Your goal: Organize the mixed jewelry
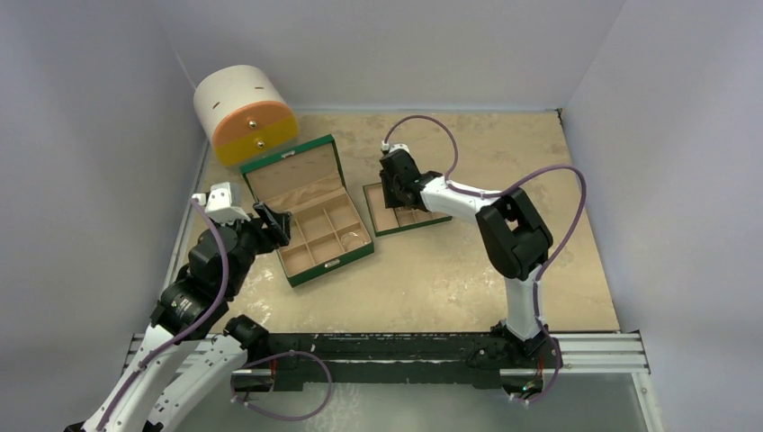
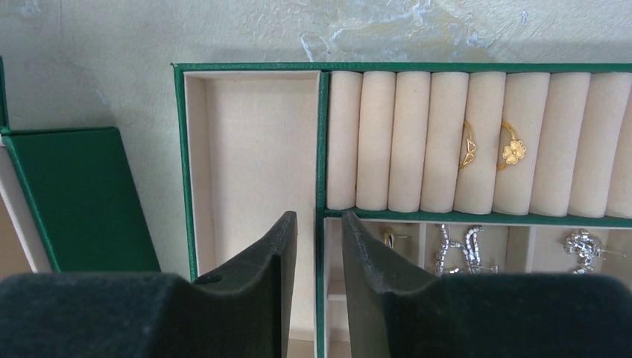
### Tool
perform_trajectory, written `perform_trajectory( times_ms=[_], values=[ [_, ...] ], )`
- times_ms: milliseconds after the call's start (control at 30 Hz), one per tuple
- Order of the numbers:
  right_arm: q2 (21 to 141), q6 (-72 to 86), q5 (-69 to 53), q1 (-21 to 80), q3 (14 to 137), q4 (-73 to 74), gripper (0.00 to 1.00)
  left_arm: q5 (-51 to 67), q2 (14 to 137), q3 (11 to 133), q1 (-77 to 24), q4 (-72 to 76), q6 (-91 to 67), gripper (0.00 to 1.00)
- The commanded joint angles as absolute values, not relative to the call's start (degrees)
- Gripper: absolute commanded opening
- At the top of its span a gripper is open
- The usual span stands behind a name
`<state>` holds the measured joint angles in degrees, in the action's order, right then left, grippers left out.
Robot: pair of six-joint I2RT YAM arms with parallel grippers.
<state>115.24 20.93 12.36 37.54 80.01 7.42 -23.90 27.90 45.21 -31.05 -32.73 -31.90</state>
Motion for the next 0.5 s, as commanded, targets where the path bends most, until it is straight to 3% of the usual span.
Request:
perform_trajectory(
  times_ms=[0,467],
  values=[
    [115.8,20.3,11.7,37.3,82.5,7.1,0.31,-23.0,28.4,46.7,-30.2,-30.8,-31.2,0.66],
    [112.3,20.7,13.7,37.3,80.4,6.5,0.28,-21.2,28.6,46.6,-28.9,-30.3,-31.0,0.66]
  ],
)
